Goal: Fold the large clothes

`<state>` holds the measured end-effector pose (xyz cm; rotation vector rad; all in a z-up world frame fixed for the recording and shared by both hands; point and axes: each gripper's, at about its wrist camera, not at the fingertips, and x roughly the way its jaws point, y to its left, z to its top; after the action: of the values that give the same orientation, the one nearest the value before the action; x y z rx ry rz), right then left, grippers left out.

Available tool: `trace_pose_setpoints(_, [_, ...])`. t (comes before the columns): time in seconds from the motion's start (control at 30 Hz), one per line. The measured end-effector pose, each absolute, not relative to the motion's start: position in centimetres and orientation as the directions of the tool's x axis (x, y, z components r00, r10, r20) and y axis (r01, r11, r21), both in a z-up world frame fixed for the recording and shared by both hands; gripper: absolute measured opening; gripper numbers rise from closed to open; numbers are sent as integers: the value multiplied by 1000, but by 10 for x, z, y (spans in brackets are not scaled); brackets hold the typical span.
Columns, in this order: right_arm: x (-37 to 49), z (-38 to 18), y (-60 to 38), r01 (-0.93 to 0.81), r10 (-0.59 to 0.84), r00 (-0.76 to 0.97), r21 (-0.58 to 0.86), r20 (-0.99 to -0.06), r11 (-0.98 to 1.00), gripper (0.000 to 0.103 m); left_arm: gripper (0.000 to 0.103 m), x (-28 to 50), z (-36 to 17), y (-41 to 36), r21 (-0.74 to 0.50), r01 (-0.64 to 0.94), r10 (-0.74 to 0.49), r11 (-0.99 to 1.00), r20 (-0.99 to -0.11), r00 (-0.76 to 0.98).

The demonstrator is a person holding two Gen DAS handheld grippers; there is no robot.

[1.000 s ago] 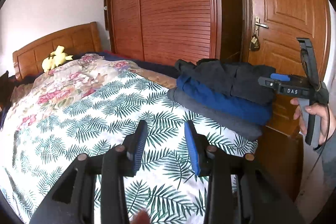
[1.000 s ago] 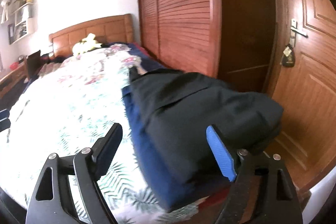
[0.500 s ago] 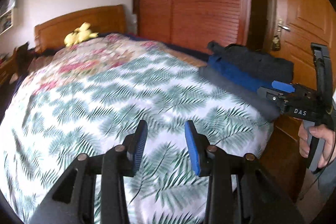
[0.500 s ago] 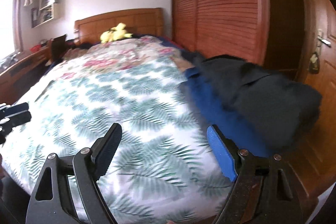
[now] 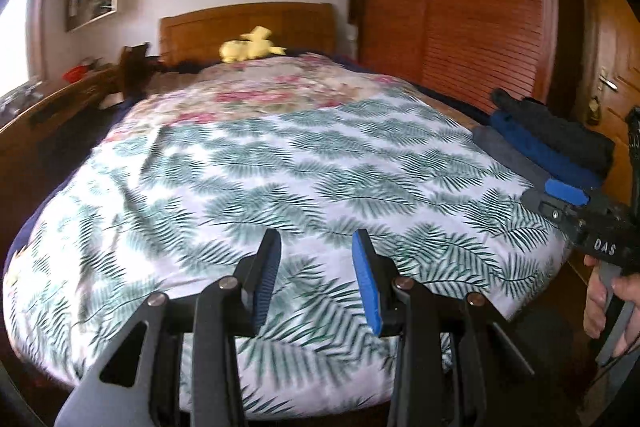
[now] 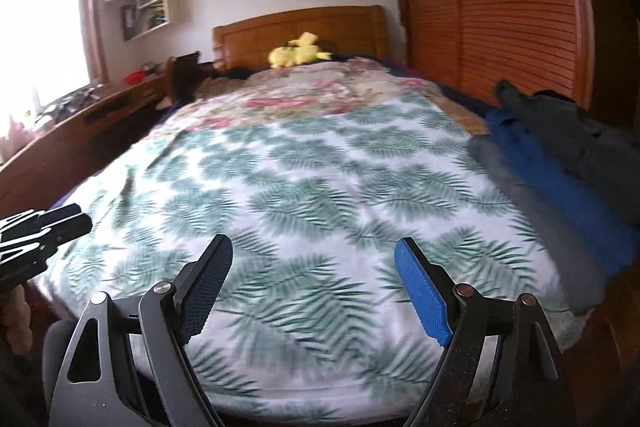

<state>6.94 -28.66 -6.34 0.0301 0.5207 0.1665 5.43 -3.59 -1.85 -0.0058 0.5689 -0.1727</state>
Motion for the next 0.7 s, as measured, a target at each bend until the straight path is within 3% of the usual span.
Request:
trace_pose_setpoints(0.27, [54, -51, -221, -270, 267, 847, 60, -459, 961, 85, 36, 22, 8, 9, -75, 72, -99, 995, -464, 880])
trace_pose_setpoints(0.7, [15, 2, -179, -325, 315, 902, 17, -295, 945, 85, 36, -21, 55, 44, -68, -17, -6, 998, -324, 946])
